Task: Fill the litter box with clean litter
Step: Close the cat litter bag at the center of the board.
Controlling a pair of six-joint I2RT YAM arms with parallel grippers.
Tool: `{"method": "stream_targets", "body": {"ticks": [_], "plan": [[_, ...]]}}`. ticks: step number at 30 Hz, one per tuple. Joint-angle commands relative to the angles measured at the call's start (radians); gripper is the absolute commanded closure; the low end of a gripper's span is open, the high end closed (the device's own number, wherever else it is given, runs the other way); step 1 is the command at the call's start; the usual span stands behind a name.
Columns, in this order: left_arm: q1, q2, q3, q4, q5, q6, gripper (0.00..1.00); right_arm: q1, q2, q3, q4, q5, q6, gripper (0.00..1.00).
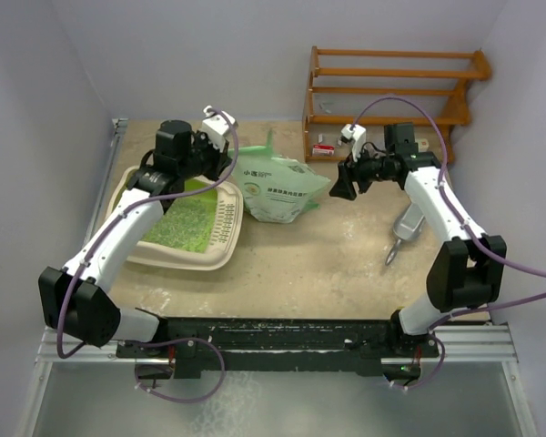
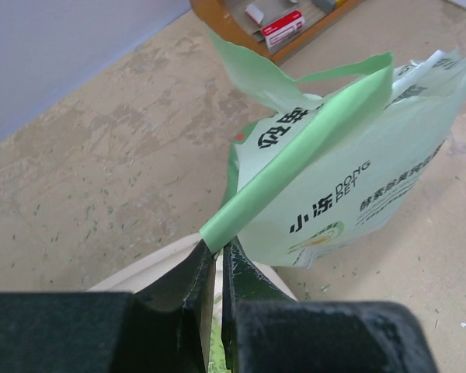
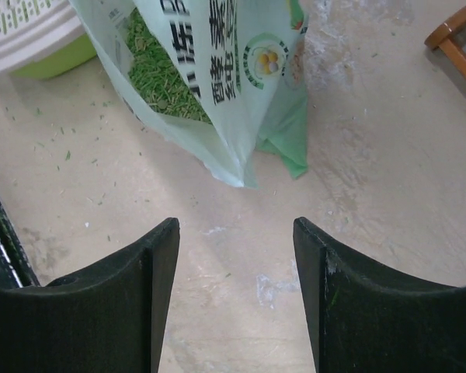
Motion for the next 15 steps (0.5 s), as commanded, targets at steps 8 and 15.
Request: {"method": "stream_targets", "body": {"ticks": [8,15], "plan": [[0.055,-0.052,-0.021,0.004,-0.026,-0.03,0.97,0.0,0.023,-0.058,0.193,-0.2,-0.178,0.36],[0.064,-0.052,-0.034,0.002,-0.054,-0.022,0.97,0.01,0.09,-0.008,0.137,-0.317,-0.291,0.37]]}}
